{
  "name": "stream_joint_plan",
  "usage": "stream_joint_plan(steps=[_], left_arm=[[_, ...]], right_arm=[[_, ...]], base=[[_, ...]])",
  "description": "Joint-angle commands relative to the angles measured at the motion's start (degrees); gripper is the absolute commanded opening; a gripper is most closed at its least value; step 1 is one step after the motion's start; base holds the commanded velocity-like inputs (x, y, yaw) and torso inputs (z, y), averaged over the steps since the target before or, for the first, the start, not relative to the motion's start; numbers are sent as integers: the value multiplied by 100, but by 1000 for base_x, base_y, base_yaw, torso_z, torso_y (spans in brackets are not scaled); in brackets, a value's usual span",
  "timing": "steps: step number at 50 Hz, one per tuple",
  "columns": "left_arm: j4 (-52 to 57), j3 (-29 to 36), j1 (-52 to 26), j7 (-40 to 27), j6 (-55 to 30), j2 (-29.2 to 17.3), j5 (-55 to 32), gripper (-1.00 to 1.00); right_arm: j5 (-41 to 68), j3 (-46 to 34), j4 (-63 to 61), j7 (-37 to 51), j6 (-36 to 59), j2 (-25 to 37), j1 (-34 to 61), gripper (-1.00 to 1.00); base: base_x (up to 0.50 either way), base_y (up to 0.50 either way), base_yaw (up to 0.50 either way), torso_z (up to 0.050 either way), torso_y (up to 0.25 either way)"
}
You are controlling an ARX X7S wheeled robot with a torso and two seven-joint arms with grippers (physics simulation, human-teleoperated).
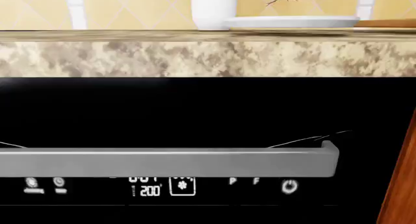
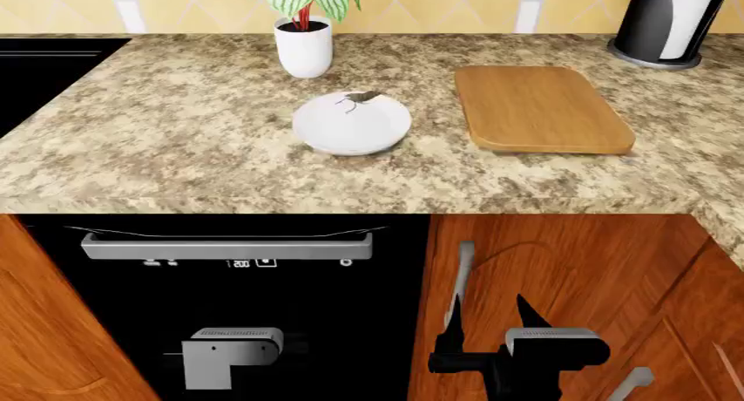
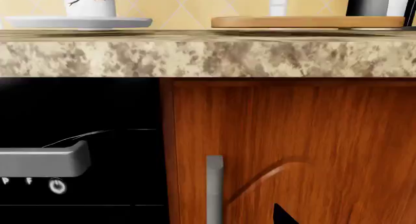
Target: Pick the shrimp from the plate and place it on the cutting board. Then pick the condiment bottle from the cabinet and place it next to the cutting board.
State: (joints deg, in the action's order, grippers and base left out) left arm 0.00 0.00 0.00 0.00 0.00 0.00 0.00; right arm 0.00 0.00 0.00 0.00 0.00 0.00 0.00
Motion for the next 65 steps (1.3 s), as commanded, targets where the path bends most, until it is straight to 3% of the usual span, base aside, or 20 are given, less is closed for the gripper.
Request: stream_joint_plan(steps=[1,5,11,14,19,25,30,40,44,48,51,65], left_arm=[[65,59,-11,-233,-154,-83,-20,100],[734,-102,229,-214,-535,-169,-664,100],[1564,103,905,-115,149,-393,-554,100],[2015,135,959,-95,78,-518,-544,100],[3550,-120,157,-286,-1238,-738,-985,100],[4711,-295,-928,-576,-2484,-852,-1522,100],[5095,-266,-1498,-751,-2982,-905,-1671,100],[5345,99,-1408,-722,-3130,-1322,-1247,100],[5339,94,-1443,-791,-3143,-1357,-1169,100],[5388,-24,-1488,-842,-3223,-1351,-1258,100],[5392,-91,-1511,-873,-3282,-1329,-1340,100],[5417,-200,-1540,-926,-3360,-1302,-1605,100]], right_arm=[[-144,-246,-108,125,-100,116,-69,100],[-82,-425,-711,99,-542,233,-477,100],[32,-478,-1233,188,-702,334,-835,100],[126,-490,-1946,193,-290,402,-913,100],[-229,-733,-4419,168,1834,536,-381,100],[-328,-904,-5510,-1,3566,497,931,100],[-144,-816,-5795,-107,4092,489,1480,100],[61,-718,-5999,-303,4150,648,1347,100],[495,-967,-5999,296,4236,1094,1469,100],[2073,-1572,-5998,2173,4116,2437,1935,100],[2681,-1940,-5994,2950,3885,3007,2205,100],[3212,-2452,-5982,3650,3503,3554,2571,100]], base=[[0,0,0,0,0],[0,0,0,0,0],[0,0,0,28,0],[0,0,0,50,1],[0,0,0,50,0],[0,0,0,50,0],[0,0,0,50,1],[387,0,0,20,0],[500,0,0,0,0],[500,0,0,0,0],[500,0,0,0,0],[500,0,0,0,0]])
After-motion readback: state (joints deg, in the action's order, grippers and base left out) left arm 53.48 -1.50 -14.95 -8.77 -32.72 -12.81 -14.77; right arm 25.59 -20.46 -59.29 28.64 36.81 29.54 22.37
